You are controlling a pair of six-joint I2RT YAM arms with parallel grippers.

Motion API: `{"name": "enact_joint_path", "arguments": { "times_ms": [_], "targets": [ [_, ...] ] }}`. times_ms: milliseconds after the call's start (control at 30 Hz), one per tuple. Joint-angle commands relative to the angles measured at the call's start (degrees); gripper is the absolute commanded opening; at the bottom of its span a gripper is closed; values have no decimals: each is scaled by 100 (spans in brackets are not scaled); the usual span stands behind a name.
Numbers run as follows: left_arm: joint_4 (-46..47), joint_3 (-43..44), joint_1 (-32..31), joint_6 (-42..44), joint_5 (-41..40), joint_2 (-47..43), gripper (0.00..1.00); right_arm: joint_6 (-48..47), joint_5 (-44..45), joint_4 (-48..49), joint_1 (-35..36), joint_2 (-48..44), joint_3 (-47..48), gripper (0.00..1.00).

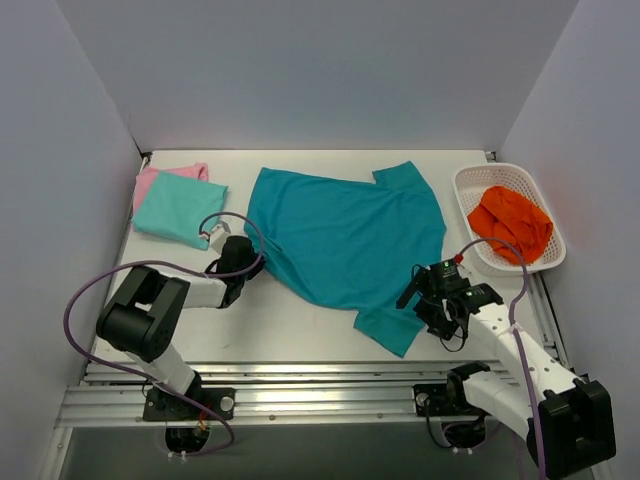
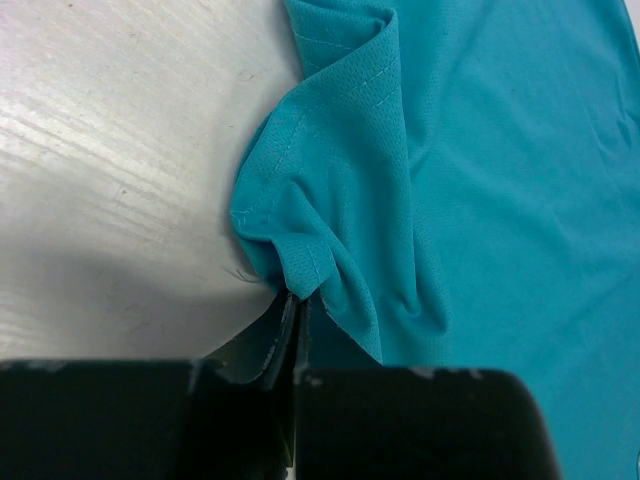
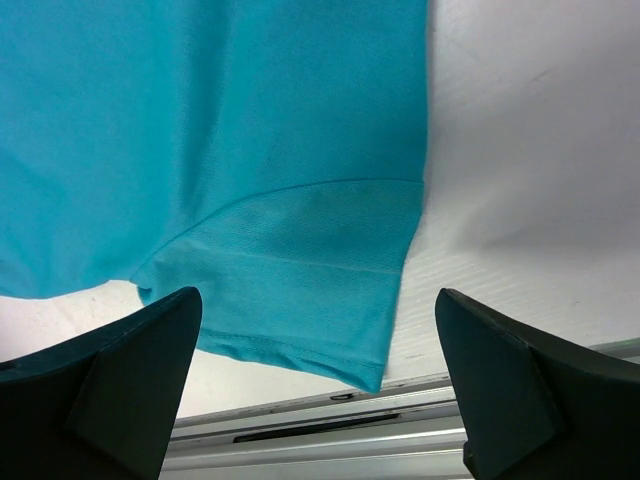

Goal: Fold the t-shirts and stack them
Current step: Grap the side of the flattened tshirt closest away from the robot with both arms

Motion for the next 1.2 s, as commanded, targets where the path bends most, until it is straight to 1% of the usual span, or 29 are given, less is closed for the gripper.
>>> {"name": "enact_joint_path", "arguments": {
  "times_ms": [0,133,367,467,567,667,700,767,800,867,900,967,1000,1100,1167],
  "targets": [
    [-564,63,48,195,-216,-288,2,-4,-77,-143,-7,82,-152,99],
    [-643,1,57,186,-278,-490,2,-22,-113,67,-7,188,-336,99],
    [-714,-104,48,203,-287,-754,2,5,-253,778,-16,469,-688,96],
    [-749,-104,48,204,-304,-790,2,14,-271,946,-16,557,-723,94],
    [-732,-122,48,204,-296,-790,2,5,-219,1034,-16,645,-706,89],
    [-714,-148,48,212,-278,-798,2,5,-218,1105,-16,689,-706,81],
    [-714,-165,48,212,-278,-799,2,-4,-218,1105,-16,689,-706,71],
    [-723,-183,48,212,-287,-851,2,-13,-201,1079,-16,672,-706,60],
    [-740,-183,48,212,-287,-869,2,-13,-174,1061,-16,645,-706,49],
    [-767,-218,48,204,-313,-965,2,-13,-139,991,-16,619,-680,39],
    [-767,-244,48,204,-313,-992,2,-22,-104,965,-16,584,-671,30],
    [-811,-297,39,204,-287,-1097,2,-30,-69,912,-16,557,-653,23],
    [-828,-324,39,195,-269,-1132,2,-39,-43,885,-25,531,-653,16],
    [-942,-447,22,142,-190,-1343,2,-92,-16,824,-51,514,-627,8],
    [-1118,-569,-48,89,-173,-1606,2,-127,54,728,-69,487,-592,5]
  ]
}}
